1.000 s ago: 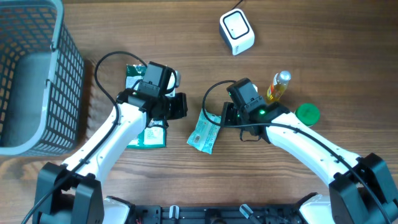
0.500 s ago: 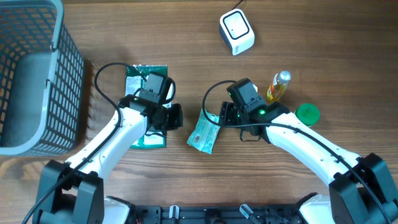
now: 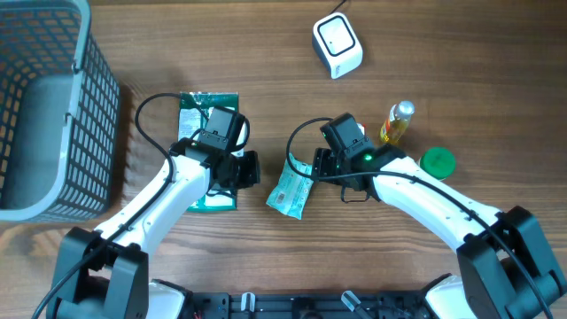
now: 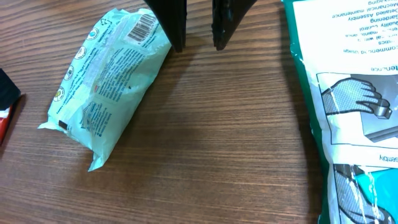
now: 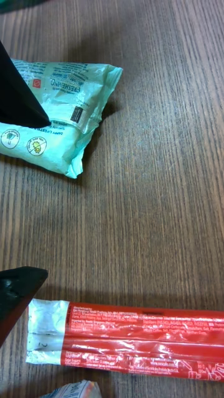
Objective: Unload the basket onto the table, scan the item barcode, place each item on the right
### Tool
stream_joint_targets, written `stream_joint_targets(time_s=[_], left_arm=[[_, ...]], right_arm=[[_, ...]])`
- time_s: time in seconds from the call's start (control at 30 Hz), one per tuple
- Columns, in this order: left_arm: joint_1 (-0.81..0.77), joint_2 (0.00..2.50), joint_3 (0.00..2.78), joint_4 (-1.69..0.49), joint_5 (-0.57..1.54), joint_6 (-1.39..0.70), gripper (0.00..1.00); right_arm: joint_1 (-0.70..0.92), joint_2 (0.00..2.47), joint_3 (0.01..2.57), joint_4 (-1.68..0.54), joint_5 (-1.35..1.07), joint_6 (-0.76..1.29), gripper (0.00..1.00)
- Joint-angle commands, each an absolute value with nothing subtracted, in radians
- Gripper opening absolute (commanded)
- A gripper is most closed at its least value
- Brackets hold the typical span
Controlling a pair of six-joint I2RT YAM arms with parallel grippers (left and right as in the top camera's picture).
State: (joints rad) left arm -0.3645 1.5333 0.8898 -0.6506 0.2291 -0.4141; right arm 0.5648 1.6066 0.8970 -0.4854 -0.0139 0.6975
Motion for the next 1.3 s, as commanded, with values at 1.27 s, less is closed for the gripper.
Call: stream_joint_targets(time_s=[1.27], left_arm=[[-0.594,1.539,0.787,-0.574,0.241,-0.672,0.29]], right_arm=[[0.561,1.631,0.889,-0.291,-0.09,0.523,0.82]])
